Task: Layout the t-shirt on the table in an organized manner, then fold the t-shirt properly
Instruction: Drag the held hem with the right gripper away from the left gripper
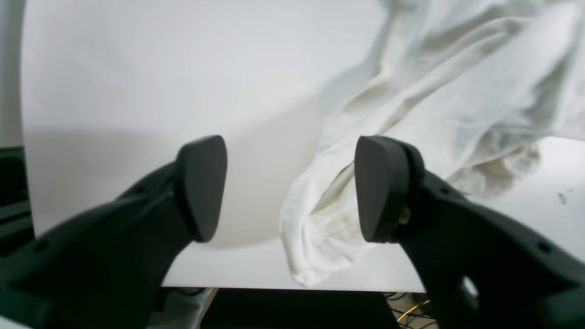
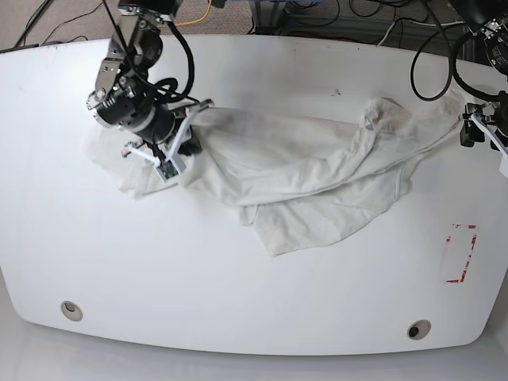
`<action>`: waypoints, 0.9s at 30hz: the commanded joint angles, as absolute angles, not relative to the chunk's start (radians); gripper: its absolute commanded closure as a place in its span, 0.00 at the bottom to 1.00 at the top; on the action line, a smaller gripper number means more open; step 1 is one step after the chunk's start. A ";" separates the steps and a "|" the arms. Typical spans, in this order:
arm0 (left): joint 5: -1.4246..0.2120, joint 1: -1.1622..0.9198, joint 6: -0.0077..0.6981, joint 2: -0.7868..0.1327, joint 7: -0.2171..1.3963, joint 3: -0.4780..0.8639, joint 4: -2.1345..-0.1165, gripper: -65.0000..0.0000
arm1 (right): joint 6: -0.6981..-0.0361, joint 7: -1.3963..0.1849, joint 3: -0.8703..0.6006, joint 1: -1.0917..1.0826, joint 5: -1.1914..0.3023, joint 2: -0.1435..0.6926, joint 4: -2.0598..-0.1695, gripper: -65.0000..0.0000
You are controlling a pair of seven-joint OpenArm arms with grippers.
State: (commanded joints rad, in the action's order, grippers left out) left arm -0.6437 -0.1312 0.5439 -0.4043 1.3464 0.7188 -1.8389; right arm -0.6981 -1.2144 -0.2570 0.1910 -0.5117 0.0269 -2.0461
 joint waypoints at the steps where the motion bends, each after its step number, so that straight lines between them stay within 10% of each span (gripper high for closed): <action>1: -0.644 -0.130 0.544 -0.404 1.346 0.713 -1.839 0.36 | -0.698 -1.214 -0.257 0.208 -0.544 0.039 -2.046 1.00; 11: -0.644 -0.113 0.542 -0.404 1.346 0.670 -1.839 0.36 | -0.698 -1.214 -0.257 0.314 -0.734 0.143 -2.035 0.91; 21: -0.644 -0.111 0.547 -0.358 1.283 0.664 -1.839 0.36 | -0.698 -1.211 -0.257 0.268 -0.733 0.177 -2.034 0.20; 27: -0.644 -0.151 0.547 -0.340 1.231 0.596 -1.839 0.36 | -0.698 -1.211 -0.259 0.183 -0.730 0.177 -2.032 0.05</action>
State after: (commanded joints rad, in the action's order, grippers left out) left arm -0.6437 -0.1511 0.5470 -0.3399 1.2313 0.5961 -1.8389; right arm -0.6981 -1.2114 -0.2585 0.1834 -0.7296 0.1772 -2.0323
